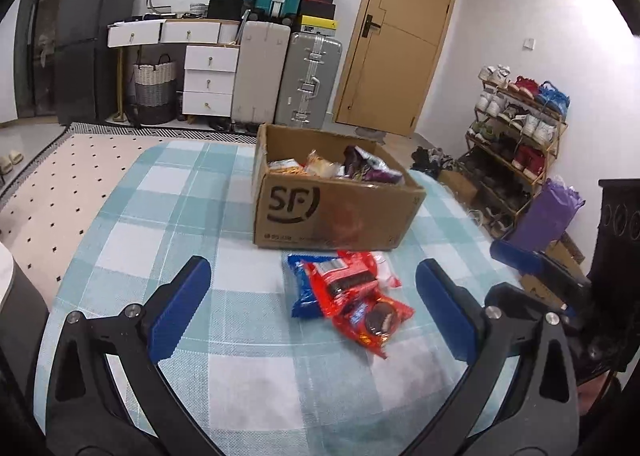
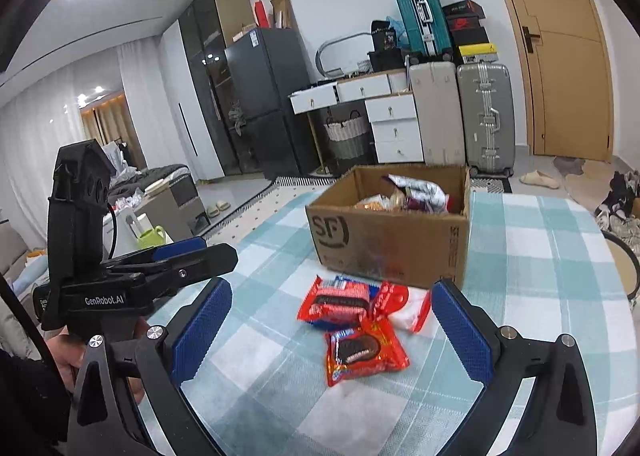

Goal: Organize snacks
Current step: 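Move both grippers back toward the remaining red snack packs, then grasp the red Oreo cake pack with the right gripper while the left grasps a red pack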

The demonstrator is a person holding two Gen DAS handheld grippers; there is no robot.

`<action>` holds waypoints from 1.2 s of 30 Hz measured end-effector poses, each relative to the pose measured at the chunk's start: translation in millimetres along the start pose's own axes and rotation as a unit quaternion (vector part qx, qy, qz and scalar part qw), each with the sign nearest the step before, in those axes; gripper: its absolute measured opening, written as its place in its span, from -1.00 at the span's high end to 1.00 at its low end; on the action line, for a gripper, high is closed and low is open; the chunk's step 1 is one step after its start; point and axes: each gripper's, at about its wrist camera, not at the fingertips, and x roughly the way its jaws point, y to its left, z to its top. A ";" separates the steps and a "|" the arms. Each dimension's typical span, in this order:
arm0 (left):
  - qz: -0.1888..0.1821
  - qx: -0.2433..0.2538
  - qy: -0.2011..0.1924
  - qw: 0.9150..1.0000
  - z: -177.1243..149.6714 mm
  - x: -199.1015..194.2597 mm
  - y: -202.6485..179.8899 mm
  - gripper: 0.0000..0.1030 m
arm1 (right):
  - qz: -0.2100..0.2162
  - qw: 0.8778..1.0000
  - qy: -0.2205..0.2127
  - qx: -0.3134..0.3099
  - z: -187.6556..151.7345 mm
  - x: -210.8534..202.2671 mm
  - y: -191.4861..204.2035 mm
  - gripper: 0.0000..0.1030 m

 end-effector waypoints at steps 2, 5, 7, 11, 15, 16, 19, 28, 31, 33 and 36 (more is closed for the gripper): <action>-0.001 -0.003 0.002 1.000 -9.7 7.7 3.8 -0.99 | 0.002 1.000 0.006 0.002 -8.3 6.1 -1.7 -0.97; -0.009 0.001 0.005 1.000 -22.3 21.1 8.4 -0.99 | -0.001 1.000 0.021 0.009 -18.4 17.9 -6.9 -0.97; -0.024 0.012 0.012 1.000 -32.1 31.4 8.3 -0.99 | -0.002 0.999 0.034 0.011 -25.8 27.0 -10.7 -0.97; -0.022 0.029 0.014 0.999 -46.2 46.6 5.3 -0.99 | 0.001 0.997 0.070 0.024 -36.2 49.9 -22.5 -0.97; -0.014 0.021 0.024 0.999 -52.1 58.5 12.8 -0.98 | 0.002 0.995 0.097 0.024 -40.1 71.7 -28.3 -0.97; -0.013 0.014 0.029 0.999 -54.1 62.6 17.1 -0.98 | 0.004 0.994 0.103 0.022 -41.1 76.3 -28.8 -0.97; -0.005 -0.006 0.050 0.999 -59.2 72.0 25.5 -0.98 | 0.013 0.992 0.122 0.025 -44.7 90.9 -30.6 -0.97; -0.005 -0.047 0.066 0.997 -59.5 91.0 40.0 -0.98 | 0.011 0.987 0.156 0.029 -47.0 123.9 -32.2 -0.97; -0.007 -0.051 0.068 0.996 -60.3 93.7 41.0 -0.98 | 0.007 0.986 0.165 0.023 -47.9 127.5 -30.4 -0.97; -0.006 -0.051 0.069 0.996 -60.5 94.6 41.1 -0.98 | 0.008 0.985 0.170 0.020 -48.1 130.3 -28.3 -0.97; -0.007 -0.053 0.070 0.996 -60.7 94.4 41.4 -0.98 | -0.004 0.984 0.180 0.013 -48.9 135.9 -25.6 -0.89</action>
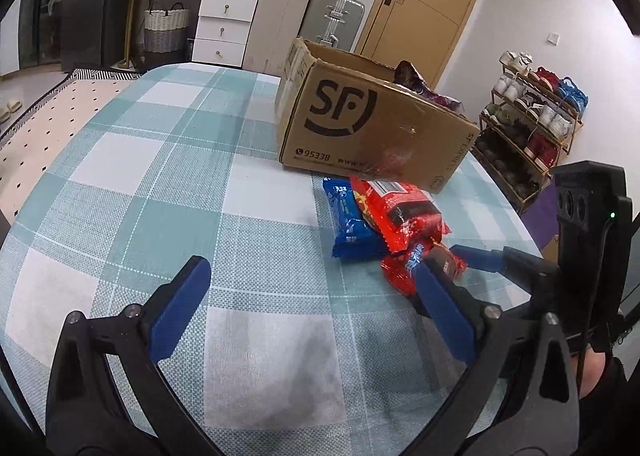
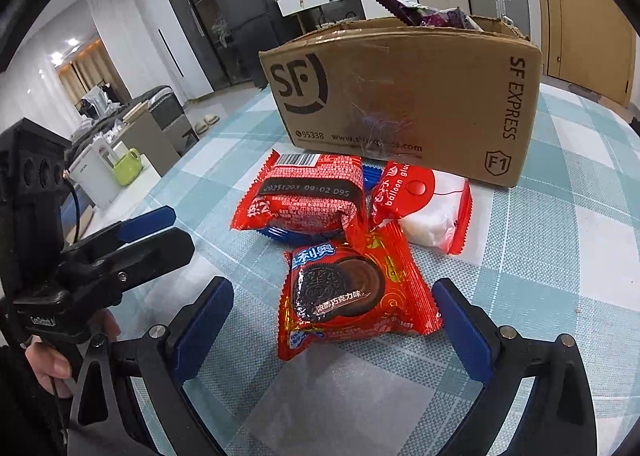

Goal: Organize snacks
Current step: 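Grasp the red Oreo cake pack with the right gripper while the left grasps a red pack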

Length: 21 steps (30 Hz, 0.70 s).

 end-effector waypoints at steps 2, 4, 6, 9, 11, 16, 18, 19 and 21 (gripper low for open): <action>-0.003 -0.002 0.002 1.000 -0.5 -0.1 0.7 -0.98 | -0.007 1.000 0.002 0.000 0.7 2.4 1.6 -0.70; -0.005 -0.004 0.002 1.000 -1.7 -2.6 1.5 -0.98 | -0.007 1.000 0.001 0.002 0.7 3.6 2.1 -0.56; -0.006 -0.006 0.001 1.000 -1.8 -2.5 1.8 -0.98 | -0.008 1.000 -0.002 0.006 0.3 2.9 0.8 -0.27; -0.006 -0.008 0.004 1.000 -1.9 -1.2 2.5 -0.98 | 0.006 1.000 -0.005 0.016 -5.1 -0.7 -2.9 -0.02; -0.008 -0.011 0.006 1.000 -2.1 -0.6 3.8 -0.98 | 0.010 1.000 -0.009 0.020 -7.6 -4.2 -4.3 0.03; -0.005 -0.014 0.008 1.000 -2.0 1.7 4.3 -0.98 | 0.019 0.999 -0.027 0.031 -17.1 -20.0 -8.9 0.05; -0.002 -0.015 0.009 1.000 -1.8 2.6 4.3 -0.98 | 0.026 0.998 -0.037 0.039 -22.5 -28.6 -11.9 0.06; -0.001 -0.015 0.010 1.000 -2.1 1.9 5.0 -0.98 | 0.029 0.998 -0.043 0.047 -25.3 -33.4 -14.4 0.06; 0.001 -0.016 0.013 1.000 -2.2 3.3 5.2 -0.97 | 0.035 0.996 -0.055 0.060 -30.7 -42.4 -21.0 0.06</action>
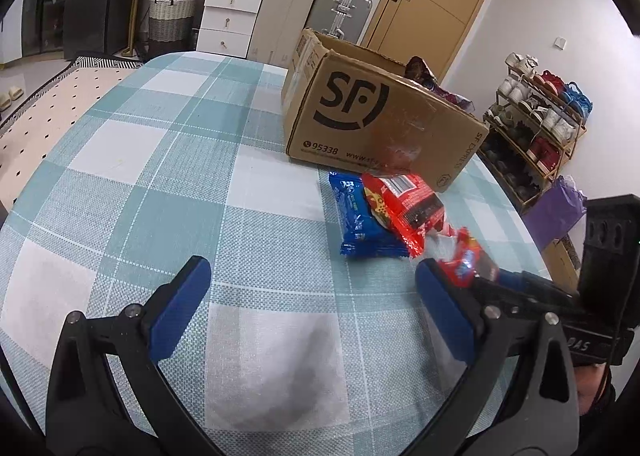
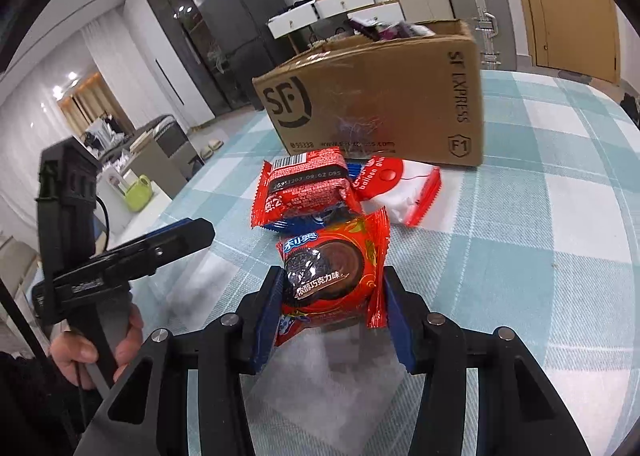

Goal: Organize snacks
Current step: 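Grasp the red Oreo cake pack with the right gripper while the left grasps a red pack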

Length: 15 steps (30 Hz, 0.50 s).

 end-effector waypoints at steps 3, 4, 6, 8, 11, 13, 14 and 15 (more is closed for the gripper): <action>0.002 0.007 0.005 1.000 0.3 1.5 -2.7 -0.98 | 0.003 0.999 -0.030 0.011 -5.6 -19.0 -9.1 0.06; 0.002 0.011 0.005 1.000 0.3 1.6 -4.6 -0.98 | 0.004 0.999 -0.040 0.015 -6.7 -25.4 -13.0 0.06; 0.002 0.020 0.011 1.000 4.0 4.7 -10.6 -0.97 | 0.011 0.998 -0.063 0.024 -9.1 -37.4 -17.4 0.06; -0.005 0.020 0.019 1.000 9.1 6.9 -15.8 -0.97 | 0.011 0.997 -0.078 0.025 -10.0 -45.3 -19.8 0.06; -0.022 0.029 0.022 0.999 21.7 9.0 -32.0 -0.97 | 0.024 0.995 -0.094 0.035 -13.8 -55.3 -24.5 0.06; -0.019 0.051 0.020 0.998 28.2 11.1 -44.6 -0.97 | 0.027 0.994 -0.098 0.040 -14.4 -58.5 -27.5 0.06; -0.017 0.066 0.021 0.997 32.1 13.8 -53.0 -0.98 | 0.029 0.994 -0.099 0.043 -14.5 -59.8 -28.8 0.06; -0.014 0.077 0.022 0.997 35.0 16.3 -59.4 -0.98 | 0.031 0.993 -0.101 0.046 -14.9 -61.2 -29.7 0.06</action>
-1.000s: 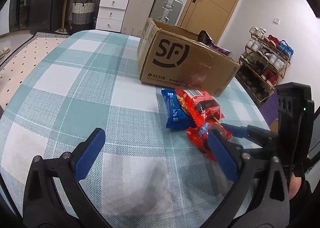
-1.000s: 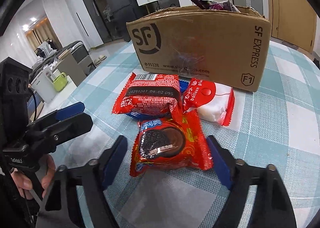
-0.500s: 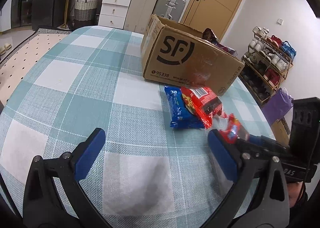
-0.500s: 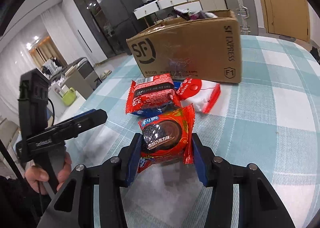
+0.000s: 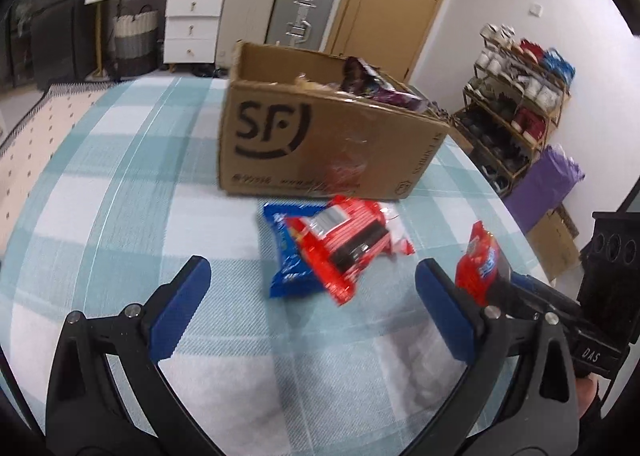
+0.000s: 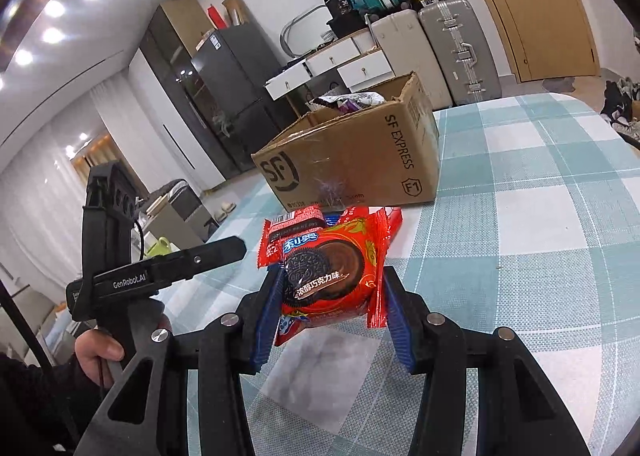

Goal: Organize snacks
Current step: 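Grasp the red Oreo cake pack with the right gripper while the left grasps a red pack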

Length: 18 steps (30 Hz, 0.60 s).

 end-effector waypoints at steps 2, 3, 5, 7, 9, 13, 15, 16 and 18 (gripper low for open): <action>0.010 0.016 0.010 1.000 6.9 7.8 -10.0 -0.98 | 0.005 1.000 -0.006 0.008 0.1 -3.3 -2.9 0.06; 0.014 0.025 0.017 0.999 9.8 13.5 -15.2 -0.97 | 0.007 1.000 -0.008 0.012 0.2 -4.3 -3.7 0.06; 0.030 0.055 0.015 0.998 14.2 21.4 -26.7 -0.98 | 0.008 1.000 -0.009 0.017 0.3 -5.0 -4.8 0.06; 0.041 0.092 0.016 0.995 18.1 29.1 -37.9 -0.98 | 0.007 1.000 -0.009 0.018 -0.6 -7.1 -4.9 0.06; 0.031 0.104 0.019 0.994 21.7 33.6 -41.9 -0.98 | 0.005 1.000 -0.009 0.014 -0.2 -4.5 -2.6 0.06; 0.017 0.106 0.048 0.993 30.4 49.4 -39.6 -0.98 | 0.003 1.000 -0.009 0.004 -0.9 -4.9 0.8 0.06; 0.012 0.102 0.061 0.993 33.3 55.0 -35.7 -0.97 | 0.002 1.000 -0.009 0.003 -0.3 -4.0 -0.6 0.06; 0.005 0.103 0.066 0.992 34.0 57.4 -34.6 -0.97 | 0.002 1.000 -0.009 0.003 -0.4 -4.4 -0.3 0.06; -0.001 0.107 0.072 0.992 32.8 61.7 -30.2 -0.97 | 0.002 1.000 -0.009 0.003 -0.1 -3.6 -1.1 0.06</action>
